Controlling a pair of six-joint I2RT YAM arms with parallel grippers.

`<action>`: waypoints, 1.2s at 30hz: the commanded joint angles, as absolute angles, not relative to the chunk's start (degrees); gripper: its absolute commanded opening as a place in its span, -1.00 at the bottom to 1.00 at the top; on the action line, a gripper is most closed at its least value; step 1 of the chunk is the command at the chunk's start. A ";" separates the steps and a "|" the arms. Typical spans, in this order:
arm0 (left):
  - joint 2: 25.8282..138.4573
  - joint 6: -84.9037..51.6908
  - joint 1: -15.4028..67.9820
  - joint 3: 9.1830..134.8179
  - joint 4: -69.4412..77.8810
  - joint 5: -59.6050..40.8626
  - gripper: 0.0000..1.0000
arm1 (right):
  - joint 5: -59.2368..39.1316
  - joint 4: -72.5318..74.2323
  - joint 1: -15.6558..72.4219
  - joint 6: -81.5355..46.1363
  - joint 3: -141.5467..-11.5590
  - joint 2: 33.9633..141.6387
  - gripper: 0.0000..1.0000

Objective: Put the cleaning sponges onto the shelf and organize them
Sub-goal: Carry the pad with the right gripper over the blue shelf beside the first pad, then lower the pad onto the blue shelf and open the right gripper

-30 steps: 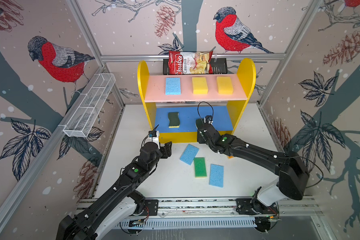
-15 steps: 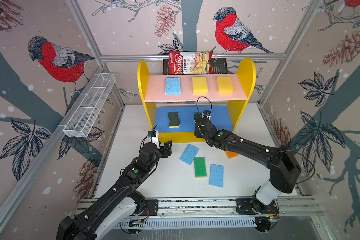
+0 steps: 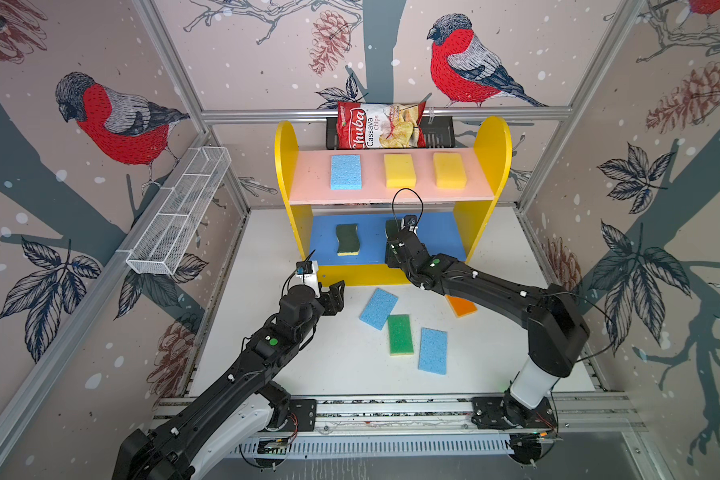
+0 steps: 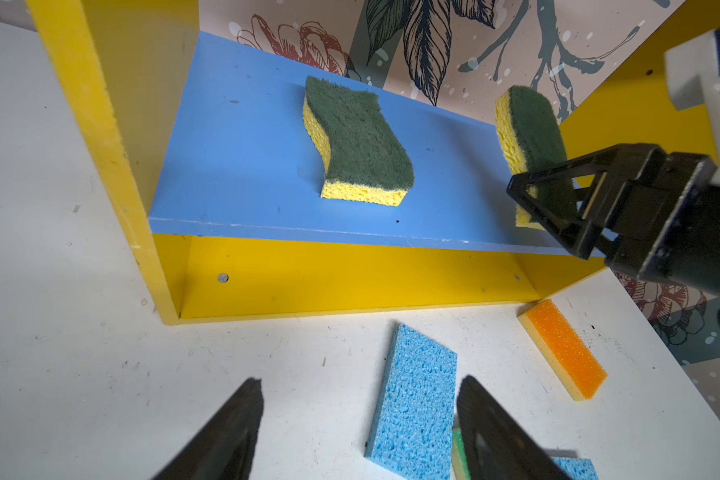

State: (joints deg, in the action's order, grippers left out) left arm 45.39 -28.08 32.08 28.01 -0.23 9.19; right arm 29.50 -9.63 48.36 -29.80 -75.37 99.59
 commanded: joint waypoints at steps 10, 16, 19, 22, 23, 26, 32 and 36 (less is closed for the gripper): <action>45.07 -27.56 32.15 27.67 1.81 10.28 0.49 | 30.42 -7.26 47.66 -29.99 -76.47 101.85 0.37; 45.36 -27.54 32.13 27.49 2.17 10.29 0.48 | 30.19 -6.73 47.22 -30.16 -76.72 102.64 0.37; 45.50 -27.44 32.11 27.41 2.30 10.42 0.49 | 30.25 -6.85 47.11 -30.63 -77.25 103.24 0.37; 45.60 -27.34 32.16 27.46 2.39 10.40 0.49 | 30.23 -6.79 46.89 -30.70 -77.59 103.67 0.37; 45.66 -27.35 32.13 27.40 2.46 10.39 0.48 | 30.23 -6.75 46.85 -30.67 -77.66 103.62 0.37; 45.70 -27.30 32.08 27.38 2.45 10.46 0.49 | 30.23 -6.52 46.77 -30.60 -77.70 103.67 0.37; 45.80 -27.31 32.17 27.25 2.55 10.55 0.49 | 30.05 -6.37 46.65 -30.54 -78.11 104.32 0.38; 45.90 -27.23 32.09 26.99 2.81 10.56 0.48 | 29.55 -6.55 46.68 -30.59 -78.77 105.07 0.38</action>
